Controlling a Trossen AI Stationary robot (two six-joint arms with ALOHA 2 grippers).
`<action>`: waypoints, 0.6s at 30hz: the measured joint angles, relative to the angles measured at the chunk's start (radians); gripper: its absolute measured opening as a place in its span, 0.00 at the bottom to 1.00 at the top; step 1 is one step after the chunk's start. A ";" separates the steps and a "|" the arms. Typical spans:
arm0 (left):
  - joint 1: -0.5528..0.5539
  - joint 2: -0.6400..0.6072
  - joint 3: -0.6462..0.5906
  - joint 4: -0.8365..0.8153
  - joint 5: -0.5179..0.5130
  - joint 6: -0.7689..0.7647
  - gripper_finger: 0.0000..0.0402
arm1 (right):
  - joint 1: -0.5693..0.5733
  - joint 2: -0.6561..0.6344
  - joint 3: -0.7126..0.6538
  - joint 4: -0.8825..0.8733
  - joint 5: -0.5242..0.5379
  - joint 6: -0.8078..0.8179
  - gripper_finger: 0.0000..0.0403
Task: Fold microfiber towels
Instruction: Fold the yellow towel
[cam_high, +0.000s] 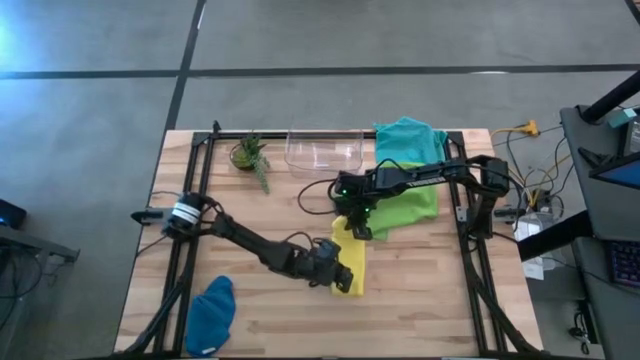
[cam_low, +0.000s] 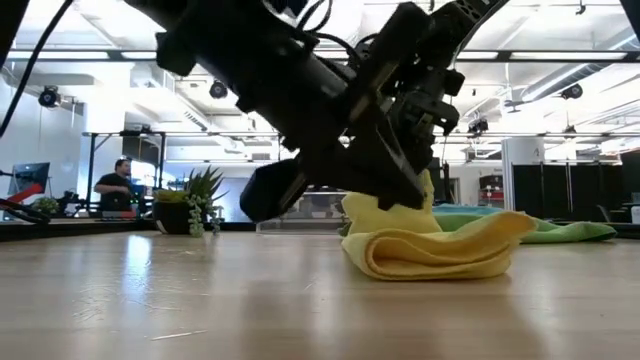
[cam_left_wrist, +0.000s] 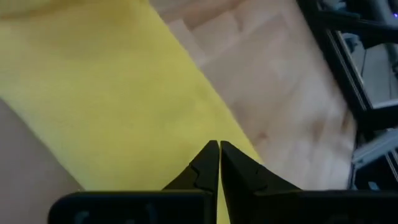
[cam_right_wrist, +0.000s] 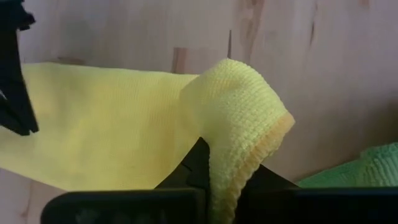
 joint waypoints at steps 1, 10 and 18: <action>0.000 -0.005 0.000 0.002 -0.010 0.000 0.00 | 0.000 0.000 0.000 0.002 0.000 0.002 0.03; 0.046 0.005 -0.005 0.018 -0.096 -0.001 0.00 | 0.001 -0.001 -0.001 0.003 0.000 0.020 0.03; 0.106 0.052 -0.005 0.028 -0.083 -0.020 0.00 | 0.001 -0.014 -0.001 0.003 -0.001 0.043 0.03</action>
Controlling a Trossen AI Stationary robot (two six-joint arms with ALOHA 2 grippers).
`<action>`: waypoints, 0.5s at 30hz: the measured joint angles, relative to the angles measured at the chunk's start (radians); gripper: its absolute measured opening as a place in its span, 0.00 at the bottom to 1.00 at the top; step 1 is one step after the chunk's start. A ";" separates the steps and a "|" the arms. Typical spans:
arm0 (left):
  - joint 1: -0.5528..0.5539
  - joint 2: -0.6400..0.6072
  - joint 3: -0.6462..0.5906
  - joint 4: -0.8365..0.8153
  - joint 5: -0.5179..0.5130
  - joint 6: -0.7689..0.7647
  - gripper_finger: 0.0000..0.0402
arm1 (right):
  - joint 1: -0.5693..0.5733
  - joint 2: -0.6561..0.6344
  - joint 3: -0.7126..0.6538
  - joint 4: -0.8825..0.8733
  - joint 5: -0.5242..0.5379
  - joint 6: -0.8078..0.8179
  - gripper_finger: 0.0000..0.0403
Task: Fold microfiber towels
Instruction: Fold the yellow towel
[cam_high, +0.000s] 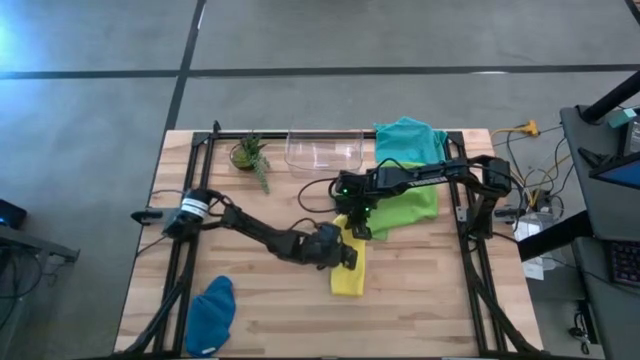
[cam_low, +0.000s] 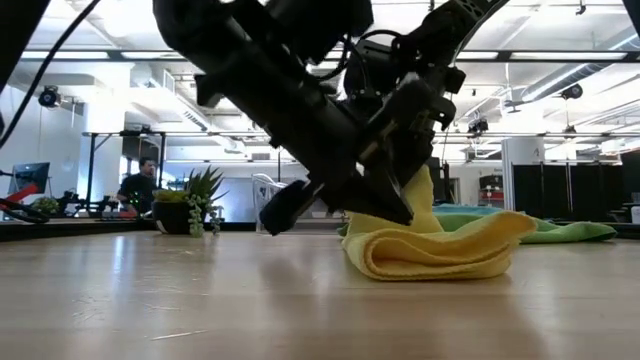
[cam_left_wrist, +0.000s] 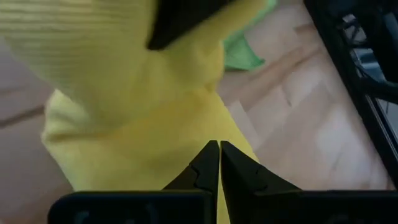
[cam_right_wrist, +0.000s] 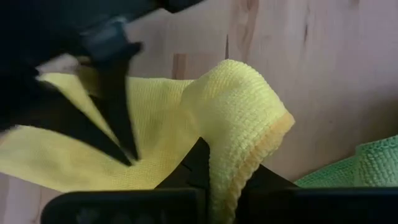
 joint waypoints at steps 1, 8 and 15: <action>0.003 0.005 0.000 -0.014 0.000 -0.022 0.00 | 0.000 -0.001 0.000 -0.002 0.000 0.000 0.03; 0.004 0.030 -0.001 -0.048 0.049 -0.060 0.00 | 0.000 -0.027 0.000 -0.026 -0.004 0.003 0.03; 0.007 0.033 -0.002 -0.044 0.043 -0.064 0.00 | 0.002 -0.112 0.000 -0.030 -0.009 0.035 0.03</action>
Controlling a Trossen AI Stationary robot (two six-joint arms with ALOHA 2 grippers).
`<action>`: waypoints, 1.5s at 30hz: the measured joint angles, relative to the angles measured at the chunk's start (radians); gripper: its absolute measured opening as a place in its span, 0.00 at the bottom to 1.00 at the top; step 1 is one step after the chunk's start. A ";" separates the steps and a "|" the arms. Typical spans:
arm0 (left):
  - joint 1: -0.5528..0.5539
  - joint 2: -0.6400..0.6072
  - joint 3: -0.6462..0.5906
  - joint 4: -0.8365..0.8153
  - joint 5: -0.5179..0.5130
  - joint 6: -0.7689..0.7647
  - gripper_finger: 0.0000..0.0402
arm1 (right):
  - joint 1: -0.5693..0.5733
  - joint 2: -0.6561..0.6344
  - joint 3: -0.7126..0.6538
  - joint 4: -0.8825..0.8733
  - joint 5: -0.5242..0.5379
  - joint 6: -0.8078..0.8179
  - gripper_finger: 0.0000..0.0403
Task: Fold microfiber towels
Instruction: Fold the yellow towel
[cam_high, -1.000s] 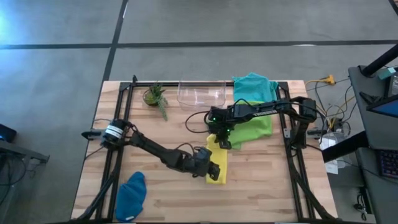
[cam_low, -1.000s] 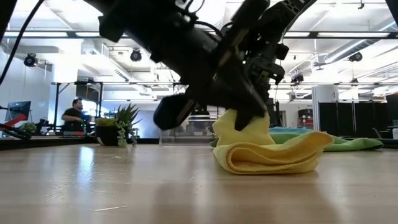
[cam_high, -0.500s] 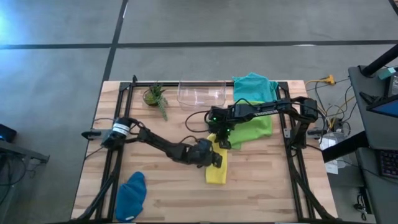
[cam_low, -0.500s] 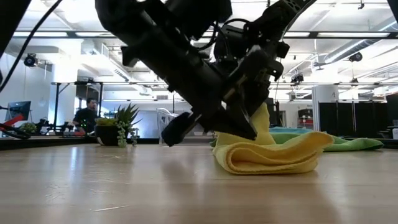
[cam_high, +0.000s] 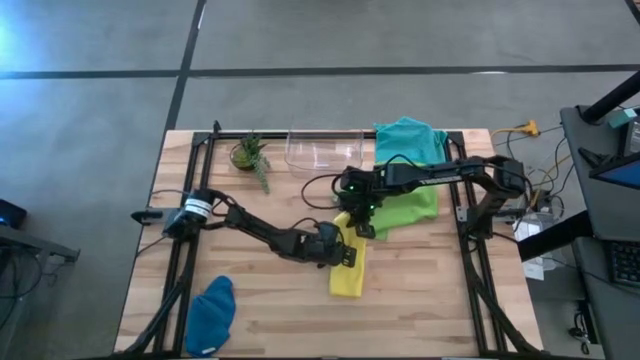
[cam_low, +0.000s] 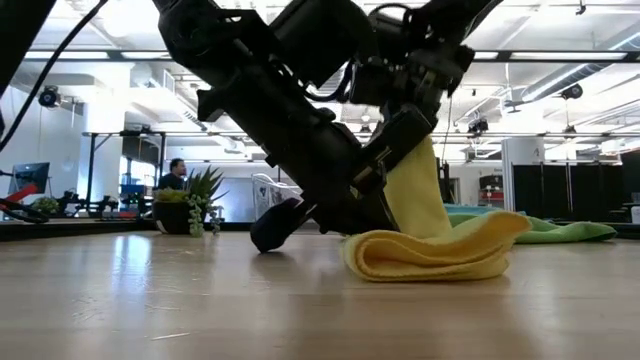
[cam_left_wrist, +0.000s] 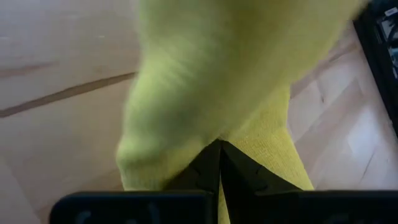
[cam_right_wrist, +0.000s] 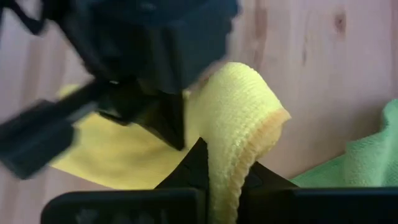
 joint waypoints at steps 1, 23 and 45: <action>0.000 0.000 0.000 0.000 -0.003 0.000 0.00 | 0.000 -0.011 0.000 -0.001 0.000 0.010 0.03; -0.013 -0.111 -0.005 -0.055 -0.133 0.121 0.00 | 0.044 -0.050 -0.002 0.017 0.036 0.039 0.03; -0.261 -0.758 -0.379 -0.465 -0.417 0.006 0.00 | 0.305 -0.048 -0.065 0.249 0.402 0.141 0.03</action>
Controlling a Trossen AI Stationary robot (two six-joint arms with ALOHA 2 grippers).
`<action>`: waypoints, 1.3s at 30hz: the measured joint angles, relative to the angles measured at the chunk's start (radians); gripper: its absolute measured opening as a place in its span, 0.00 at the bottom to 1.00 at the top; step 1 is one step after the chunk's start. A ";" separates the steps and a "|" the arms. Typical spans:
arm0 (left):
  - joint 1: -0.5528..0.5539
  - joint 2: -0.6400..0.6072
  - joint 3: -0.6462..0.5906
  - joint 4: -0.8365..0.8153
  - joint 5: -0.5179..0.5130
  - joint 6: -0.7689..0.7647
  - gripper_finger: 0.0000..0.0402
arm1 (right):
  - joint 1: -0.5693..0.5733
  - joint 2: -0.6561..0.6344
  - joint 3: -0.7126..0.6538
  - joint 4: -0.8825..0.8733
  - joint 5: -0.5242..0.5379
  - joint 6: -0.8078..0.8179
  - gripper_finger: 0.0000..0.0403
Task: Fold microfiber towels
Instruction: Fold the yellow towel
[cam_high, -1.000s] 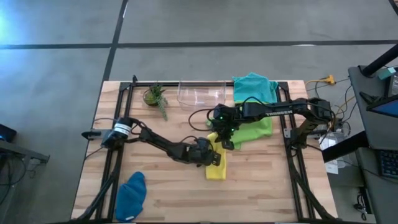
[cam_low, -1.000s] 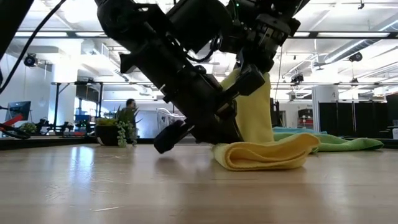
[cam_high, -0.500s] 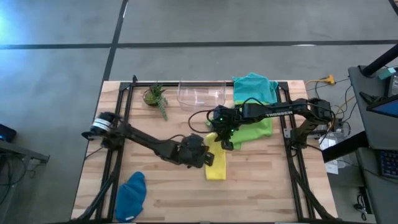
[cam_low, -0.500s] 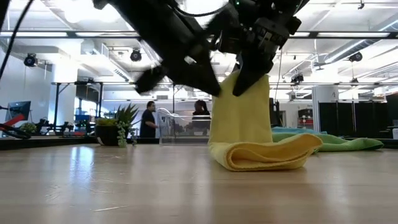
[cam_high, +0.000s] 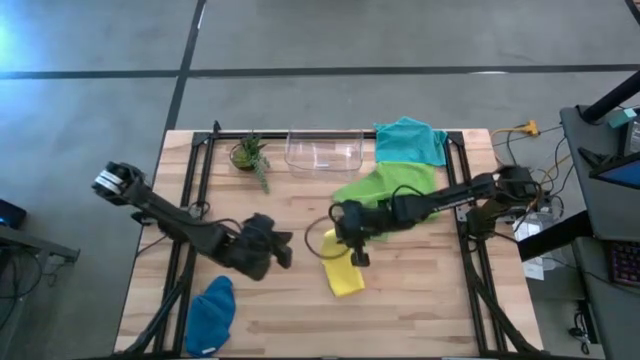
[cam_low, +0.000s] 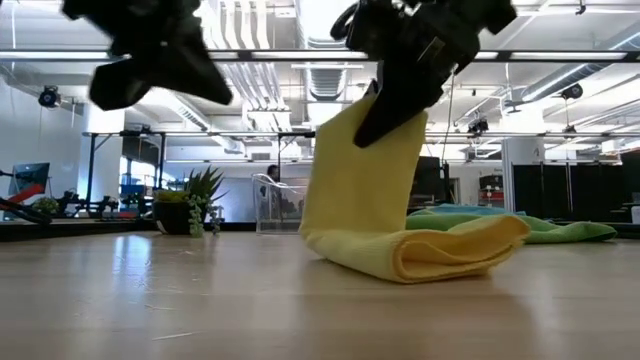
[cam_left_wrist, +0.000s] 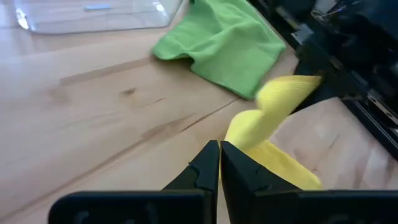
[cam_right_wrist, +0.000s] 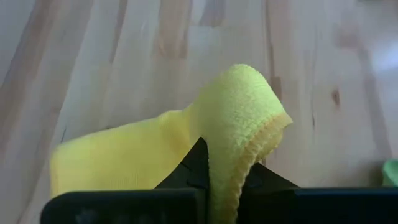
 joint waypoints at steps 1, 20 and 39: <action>-0.008 -0.022 -0.022 0.003 -0.001 -0.001 0.00 | 0.015 0.000 0.000 0.010 0.030 0.000 0.03; -0.022 -0.067 -0.226 0.381 -0.003 0.135 0.00 | 0.214 0.134 0.022 0.070 0.133 0.008 0.03; -0.029 -0.029 -0.224 0.395 0.027 0.140 0.00 | 0.256 0.222 0.070 0.060 0.092 0.026 0.03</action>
